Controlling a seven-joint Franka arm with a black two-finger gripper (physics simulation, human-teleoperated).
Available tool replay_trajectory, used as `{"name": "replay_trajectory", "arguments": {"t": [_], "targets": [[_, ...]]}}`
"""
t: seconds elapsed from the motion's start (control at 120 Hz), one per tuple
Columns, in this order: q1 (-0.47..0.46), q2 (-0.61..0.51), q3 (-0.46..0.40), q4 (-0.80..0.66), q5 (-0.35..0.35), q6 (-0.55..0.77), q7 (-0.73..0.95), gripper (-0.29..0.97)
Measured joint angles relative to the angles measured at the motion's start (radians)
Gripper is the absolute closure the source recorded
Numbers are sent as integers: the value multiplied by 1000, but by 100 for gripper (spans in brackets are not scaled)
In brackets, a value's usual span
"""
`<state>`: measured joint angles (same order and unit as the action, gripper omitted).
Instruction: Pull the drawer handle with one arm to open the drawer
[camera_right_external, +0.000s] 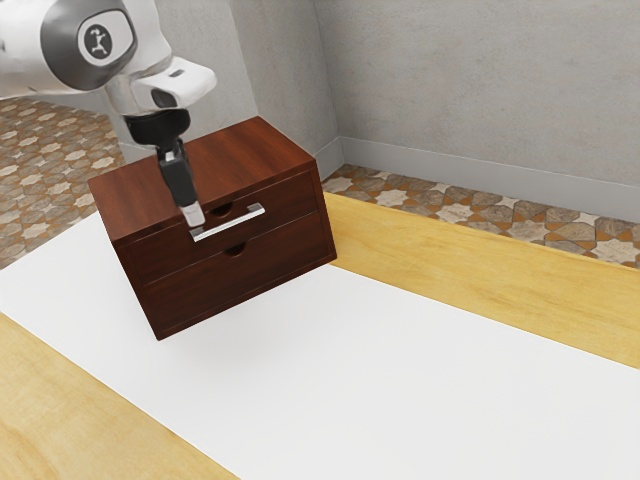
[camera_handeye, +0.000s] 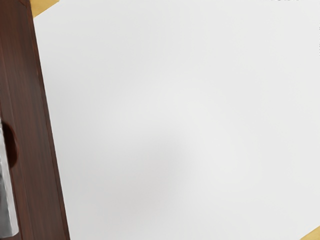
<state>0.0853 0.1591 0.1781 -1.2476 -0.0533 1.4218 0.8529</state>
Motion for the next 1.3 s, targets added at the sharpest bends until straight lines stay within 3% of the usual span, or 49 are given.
{"name": "replay_trajectory", "arguments": {"t": [0.2, 0.383, 0.717, 0.808, 0.967, 1.183, 1.3], "targets": [[-3, -1, 1, -1, 3, 22, 81, 0], [-124, 13, 0, -8, 181, 29, 76, 0], [-220, -35, 7, -154, 271, 26, -59, 0], [-251, -22, 6, -172, 319, 31, -116, 13], [-227, 52, 6, -123, 407, 43, -214, 33], [-168, 68, 26, -97, 274, 169, -329, 42], [-154, 127, 33, -53, 269, 226, -371, 44]]}}
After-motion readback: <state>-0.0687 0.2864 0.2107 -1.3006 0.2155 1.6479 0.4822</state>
